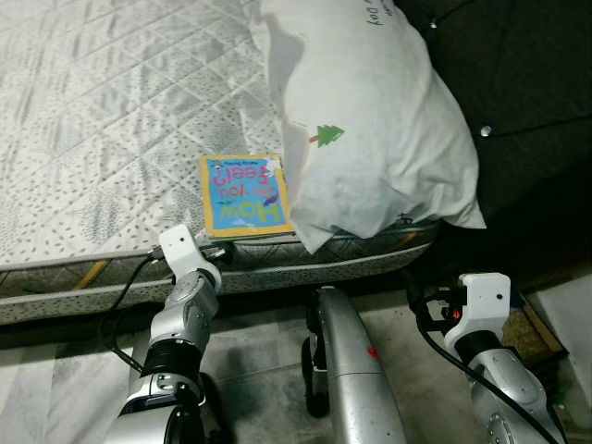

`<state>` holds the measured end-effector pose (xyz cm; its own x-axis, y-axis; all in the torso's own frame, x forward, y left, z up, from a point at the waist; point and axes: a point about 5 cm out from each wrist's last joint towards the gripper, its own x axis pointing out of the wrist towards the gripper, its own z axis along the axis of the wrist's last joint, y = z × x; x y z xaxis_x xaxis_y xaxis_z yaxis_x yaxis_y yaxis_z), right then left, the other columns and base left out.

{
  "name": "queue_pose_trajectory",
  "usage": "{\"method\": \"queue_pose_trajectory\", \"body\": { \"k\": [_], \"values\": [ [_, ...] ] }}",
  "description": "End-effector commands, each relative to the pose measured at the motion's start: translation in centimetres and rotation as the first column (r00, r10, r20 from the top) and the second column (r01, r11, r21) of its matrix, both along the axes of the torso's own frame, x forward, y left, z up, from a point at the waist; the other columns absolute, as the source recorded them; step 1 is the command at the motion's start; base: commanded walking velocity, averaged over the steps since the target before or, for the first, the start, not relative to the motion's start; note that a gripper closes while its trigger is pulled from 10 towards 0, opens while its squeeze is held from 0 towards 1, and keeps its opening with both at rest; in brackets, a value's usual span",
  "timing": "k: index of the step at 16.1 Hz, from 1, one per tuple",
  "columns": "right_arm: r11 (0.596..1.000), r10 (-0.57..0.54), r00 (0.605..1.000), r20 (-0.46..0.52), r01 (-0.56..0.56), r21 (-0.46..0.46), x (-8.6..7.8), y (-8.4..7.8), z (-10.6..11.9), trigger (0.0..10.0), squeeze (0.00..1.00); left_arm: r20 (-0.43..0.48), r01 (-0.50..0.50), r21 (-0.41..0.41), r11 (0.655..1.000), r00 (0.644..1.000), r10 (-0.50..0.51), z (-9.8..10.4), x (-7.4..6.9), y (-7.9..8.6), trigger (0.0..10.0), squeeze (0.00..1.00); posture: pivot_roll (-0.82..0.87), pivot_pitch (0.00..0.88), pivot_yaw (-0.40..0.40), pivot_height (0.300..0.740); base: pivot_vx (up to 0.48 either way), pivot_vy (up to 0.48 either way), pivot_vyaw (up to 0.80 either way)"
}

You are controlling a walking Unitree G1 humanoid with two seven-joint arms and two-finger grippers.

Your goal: Clean up the room

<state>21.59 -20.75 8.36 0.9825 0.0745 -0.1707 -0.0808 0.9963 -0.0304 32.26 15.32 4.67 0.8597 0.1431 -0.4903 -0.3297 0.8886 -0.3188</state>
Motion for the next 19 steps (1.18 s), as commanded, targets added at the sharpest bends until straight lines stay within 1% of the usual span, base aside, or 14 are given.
{"method": "queue_pose_trajectory", "body": {
  "k": [1,4,5,6,9,12,13,14,15,16,17,19],
  "values": [
    [1.000,-0.015,0.999,-0.032,0.015,-0.014,-0.5,-0.7,-0.7,10.0,0.00,0.205,-0.149,0.085,0.985,0.970,0.129,4.1,1.3,3.5,10.0,0.00,-0.17,0.220,-0.093,0.552,0.000,0.000,0.00],
    [1.000,-0.015,0.999,-0.033,0.014,-0.012,-0.5,-0.7,-0.7,10.0,0.00,0.218,-0.214,0.113,0.970,0.958,0.186,4.2,0.8,3.9,10.0,0.00,-0.17,0.217,-0.092,0.552,0.000,0.000,0.00],
    [1.000,-0.015,0.999,-0.033,0.014,-0.011,-0.5,-0.7,-0.7,10.0,0.00,0.237,-0.253,0.129,0.959,0.947,0.218,4.5,0.6,4.3,10.0,0.00,-0.17,0.216,-0.091,0.552,0.000,0.000,0.00],
    [1.000,-0.014,0.999,-0.034,0.014,-0.011,-0.4,-0.7,-0.7,10.0,0.00,0.250,-0.262,0.135,0.956,0.942,0.223,4.7,0.5,4.4,10.0,0.00,-0.17,0.216,-0.091,0.552,0.000,0.000,0.00],
    [1.000,-0.013,0.999,-0.037,0.012,-0.008,-0.4,-0.6,-0.8,10.0,0.00,0.225,-0.255,0.141,0.957,0.949,0.220,4.2,0.1,3.9,10.0,0.00,-0.17,0.215,-0.091,0.552,0.000,0.000,0.00],
    [1.000,-0.012,0.999,-0.037,0.011,-0.007,-0.4,-0.6,-0.9,10.0,0.00,0.214,-0.139,0.160,0.977,0.971,0.103,3.7,-0.3,1.5,10.0,0.00,-0.16,0.212,-0.090,0.552,0.000,0.000,0.00],
    [1.000,-0.011,0.999,-0.037,0.011,-0.007,-0.4,-0.6,-0.9,10.0,0.00,0.199,-0.048,0.163,0.985,0.980,0.015,3.3,-0.6,-0.1,10.0,0.00,-0.16,0.212,-0.090,0.552,0.000,0.000,0.00],
    [1.000,-0.009,0.999,-0.036,0.009,-0.007,-0.3,-0.6,-0.9,10.0,0.00,0.181,0.050,0.156,0.986,0.980,-0.078,2.8,-1.3,-2.2,10.0,0.00,-0.16,0.211,-0.089,0.552,0.000,0.000,0.00],
    [1.000,-0.008,0.999,-0.037,0.008,-0.007,-0.3,-0.6,-0.9,10.0,0.00,0.163,0.133,0.178,0.975,0.973,-0.162,2.3,-1.9,-3.5,10.0,0.00,-0.16,0.209,-0.088,0.552,0.000,0.000,0.00],
    [1.000,-0.008,0.999,-0.037,0.008,-0.007,-0.3,-0.6,-0.9,10.0,0.00,0.151,0.155,0.176,0.972,0.972,-0.182,2.1,-2.1,-3.8,10.0,0.00,-0.16,0.209,-0.088,0.552,0.000,0.000,0.00],
    [1.000,-0.007,0.999,-0.038,0.007,-0.007,-0.2,-0.5,-1.0,10.0,0.00,0.092,0.197,0.156,0.968,0.973,-0.212,1.1,-2.9,-4.5,10.0,0.00,-0.16,0.206,-0.088,0.552,0.000,0.000,0.00],
    [1.000,-0.005,0.999,-0.040,0.005,-0.007,-0.2,-0.5,-1.1,10.0,0.00,0.067,0.221,0.140,0.965,0.970,-0.232,0.5,-3.6,-4.9,10.0,0.00,-0.16,0.204,-0.088,0.552,0.000,0.000,0.00]
  ]
}}
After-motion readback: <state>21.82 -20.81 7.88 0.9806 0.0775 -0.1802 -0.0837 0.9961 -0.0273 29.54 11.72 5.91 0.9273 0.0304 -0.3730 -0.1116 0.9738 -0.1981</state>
